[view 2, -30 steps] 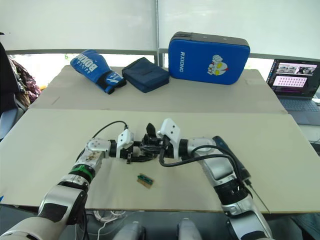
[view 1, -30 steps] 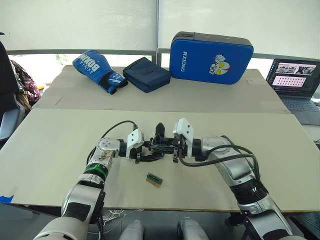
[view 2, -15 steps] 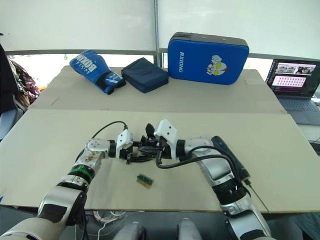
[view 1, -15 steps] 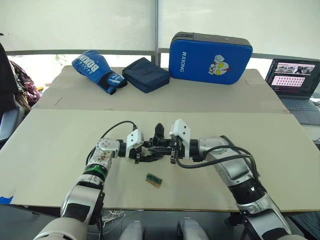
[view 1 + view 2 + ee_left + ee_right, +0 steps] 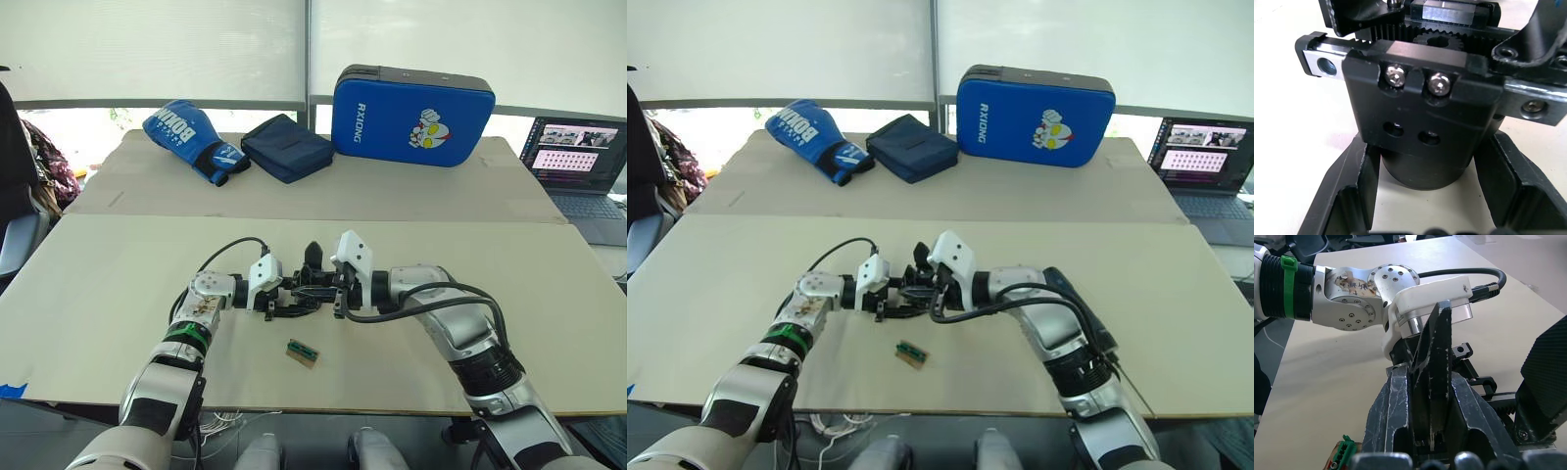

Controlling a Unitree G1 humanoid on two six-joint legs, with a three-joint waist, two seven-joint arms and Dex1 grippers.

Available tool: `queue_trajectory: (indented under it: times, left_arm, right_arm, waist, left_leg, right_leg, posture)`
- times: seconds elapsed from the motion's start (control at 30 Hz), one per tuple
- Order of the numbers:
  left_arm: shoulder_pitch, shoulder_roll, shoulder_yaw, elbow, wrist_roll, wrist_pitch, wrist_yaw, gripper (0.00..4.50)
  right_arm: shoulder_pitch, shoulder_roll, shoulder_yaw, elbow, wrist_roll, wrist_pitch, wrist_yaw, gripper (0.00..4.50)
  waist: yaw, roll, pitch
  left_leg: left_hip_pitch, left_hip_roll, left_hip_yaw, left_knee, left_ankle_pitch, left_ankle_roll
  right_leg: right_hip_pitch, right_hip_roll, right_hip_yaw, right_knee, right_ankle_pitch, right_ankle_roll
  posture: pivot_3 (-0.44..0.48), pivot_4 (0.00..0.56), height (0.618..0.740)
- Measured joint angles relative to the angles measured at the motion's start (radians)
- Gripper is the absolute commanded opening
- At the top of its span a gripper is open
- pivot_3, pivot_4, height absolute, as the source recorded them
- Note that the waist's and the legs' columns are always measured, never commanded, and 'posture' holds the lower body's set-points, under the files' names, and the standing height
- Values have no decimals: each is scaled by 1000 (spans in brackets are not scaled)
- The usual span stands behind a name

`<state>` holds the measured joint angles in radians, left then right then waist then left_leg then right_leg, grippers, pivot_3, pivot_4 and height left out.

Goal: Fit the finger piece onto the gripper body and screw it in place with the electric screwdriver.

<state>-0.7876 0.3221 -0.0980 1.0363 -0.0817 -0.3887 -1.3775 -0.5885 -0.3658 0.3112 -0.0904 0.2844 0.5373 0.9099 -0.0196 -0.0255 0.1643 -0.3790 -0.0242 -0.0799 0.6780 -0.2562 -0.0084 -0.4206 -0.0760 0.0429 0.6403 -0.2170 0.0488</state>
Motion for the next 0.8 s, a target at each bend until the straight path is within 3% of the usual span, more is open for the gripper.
queue_trajectory:
  times: [0.07,0.13,0.43,0.7,0.73,0.8]
  left_arm:
    - [0,0,0,0,0,0,0,2298]
    - [0,1,1,0,0,0,-1,2298]
    - [0,0,3,0,-1,0,4,2298]
    - [5,-1,12,-1,-13,26,6,2298]
    - [7,-1,14,-1,-15,27,7,3313]
    - [9,0,21,-3,-21,29,14,4108]
  right_arm:
    - [3,1,0,-5,0,-16,0,425]
    - [6,10,-4,-4,-1,-27,-6,1456]
    - [19,22,-23,21,-12,-176,9,4461]
    - [54,55,-91,11,57,-314,77,4461]
    - [54,57,-99,6,66,-327,84,4500]
    - [54,57,-116,-18,95,-336,95,4500]
  waist:
    - [0,0,0]
    - [-1,0,0]
    - [-1,0,0]
    - [-1,0,0]
    - [-1,0,0]
    - [-1,0,0]
  left_leg:
    - [0,0,0,0,0,0]
    - [0,0,0,0,0,0]
    - [-1,0,0,0,0,0]
    - [-1,0,0,0,0,0]
    - [-1,0,0,0,0,0]
    - [-1,0,0,0,0,0]
  right_leg:
    - [0,0,0,0,0,0]
    - [-1,0,0,0,0,0]
    - [-1,0,0,0,0,0]
    - [-1,0,0,0,0,0]
    - [-1,0,0,0,0,0]
    - [-1,0,0,0,0,0]
  posture:
    - [0,150,740]
    - [0,150,740]
    - [0,150,740]
    - [0,150,740]
    - [0,150,740]
    - [0,150,740]
